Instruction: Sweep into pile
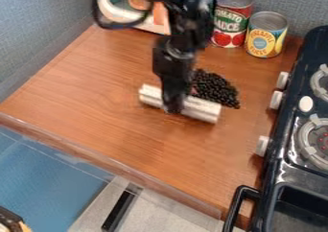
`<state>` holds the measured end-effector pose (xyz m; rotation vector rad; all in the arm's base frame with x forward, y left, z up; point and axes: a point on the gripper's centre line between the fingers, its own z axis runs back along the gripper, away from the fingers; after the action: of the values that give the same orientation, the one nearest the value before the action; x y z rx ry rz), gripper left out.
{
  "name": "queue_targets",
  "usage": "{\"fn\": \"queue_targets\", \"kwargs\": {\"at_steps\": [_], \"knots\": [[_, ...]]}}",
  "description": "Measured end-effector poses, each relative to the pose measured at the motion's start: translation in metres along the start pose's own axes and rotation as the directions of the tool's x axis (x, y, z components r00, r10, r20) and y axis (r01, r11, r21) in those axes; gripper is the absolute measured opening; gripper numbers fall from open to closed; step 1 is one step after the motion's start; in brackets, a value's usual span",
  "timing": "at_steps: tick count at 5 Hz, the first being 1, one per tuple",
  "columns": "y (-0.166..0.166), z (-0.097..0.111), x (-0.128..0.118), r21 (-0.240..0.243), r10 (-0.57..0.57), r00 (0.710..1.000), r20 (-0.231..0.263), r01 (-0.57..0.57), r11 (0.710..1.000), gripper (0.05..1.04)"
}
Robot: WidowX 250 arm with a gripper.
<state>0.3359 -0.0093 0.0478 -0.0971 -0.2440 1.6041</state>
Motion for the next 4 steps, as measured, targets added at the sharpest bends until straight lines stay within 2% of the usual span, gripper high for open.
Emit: {"fn": "queue_targets", "kwargs": {"at_steps": [2,3,4], "knots": [[0.013,0.049,0.009,-0.060,-0.146,0.989,0.001,0.146,0.987,0.365],[0.031,0.045,0.024,-0.035,-0.292,0.956,0.019,0.293,0.956,0.365],[0.043,0.033,0.033,-0.009,-0.479,0.877,0.046,0.480,0.877,0.365]]}}
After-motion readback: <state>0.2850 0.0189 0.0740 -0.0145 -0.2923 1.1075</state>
